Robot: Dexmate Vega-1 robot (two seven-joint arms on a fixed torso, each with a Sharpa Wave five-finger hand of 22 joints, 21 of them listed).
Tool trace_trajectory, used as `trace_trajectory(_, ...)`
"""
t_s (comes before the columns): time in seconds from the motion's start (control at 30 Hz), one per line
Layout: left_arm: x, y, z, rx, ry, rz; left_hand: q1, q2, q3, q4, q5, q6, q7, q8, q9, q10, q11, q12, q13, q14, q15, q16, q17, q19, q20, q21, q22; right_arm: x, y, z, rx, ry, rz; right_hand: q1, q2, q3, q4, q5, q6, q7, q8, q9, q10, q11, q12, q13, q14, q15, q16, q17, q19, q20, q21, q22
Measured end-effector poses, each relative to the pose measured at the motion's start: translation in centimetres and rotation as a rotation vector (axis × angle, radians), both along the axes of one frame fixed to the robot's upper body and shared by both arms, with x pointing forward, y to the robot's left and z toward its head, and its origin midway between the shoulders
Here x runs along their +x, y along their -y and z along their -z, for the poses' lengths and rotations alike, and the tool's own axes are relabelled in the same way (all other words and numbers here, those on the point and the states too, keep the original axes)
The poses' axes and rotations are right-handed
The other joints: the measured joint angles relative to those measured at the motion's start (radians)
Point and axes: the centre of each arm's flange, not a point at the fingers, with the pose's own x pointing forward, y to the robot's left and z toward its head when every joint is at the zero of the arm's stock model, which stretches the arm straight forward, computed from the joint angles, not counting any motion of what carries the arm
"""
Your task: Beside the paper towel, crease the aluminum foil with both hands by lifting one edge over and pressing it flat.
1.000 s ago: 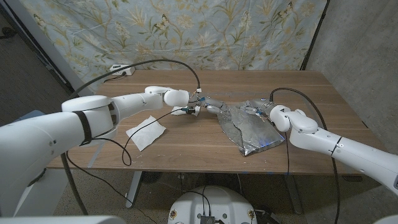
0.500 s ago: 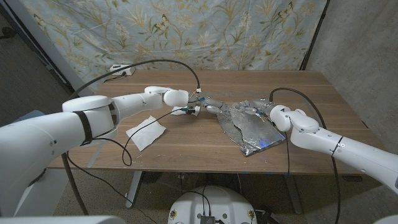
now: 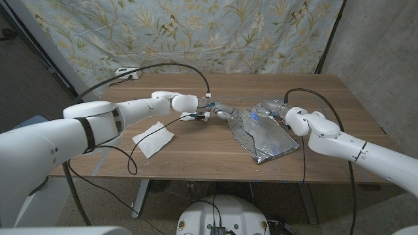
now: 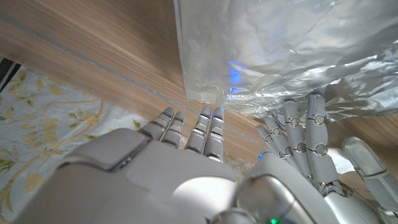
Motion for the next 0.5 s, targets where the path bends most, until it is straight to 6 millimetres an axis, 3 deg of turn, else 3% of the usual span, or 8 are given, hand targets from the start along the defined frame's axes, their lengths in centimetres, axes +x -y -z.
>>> trace_trajectory(0.5, 0.0, 0.0, 0.0, -0.002, 0.001, -0.003, 0.0, 0.0, 0.0, 0.0, 0.0, 0.0, 0.0, 0.0, 0.0, 0.0, 0.0, 0.0, 0.001, 0.0, 0.0, 0.0, 0.0, 0.0, 0.0, 0.0, 0.0, -2.4, 0.9, 0.1, 0.006, 0.007, 0.034, 0.0, 0.0, -0.001, -0.01, 0.004, 0.0, 0.0, 0.0, 0.0, 0.0, 0.0, 0.0, 0.0, 0.0, 0.0, 0.0, -0.004, -0.009, 0.009, 0.0, 0.0)
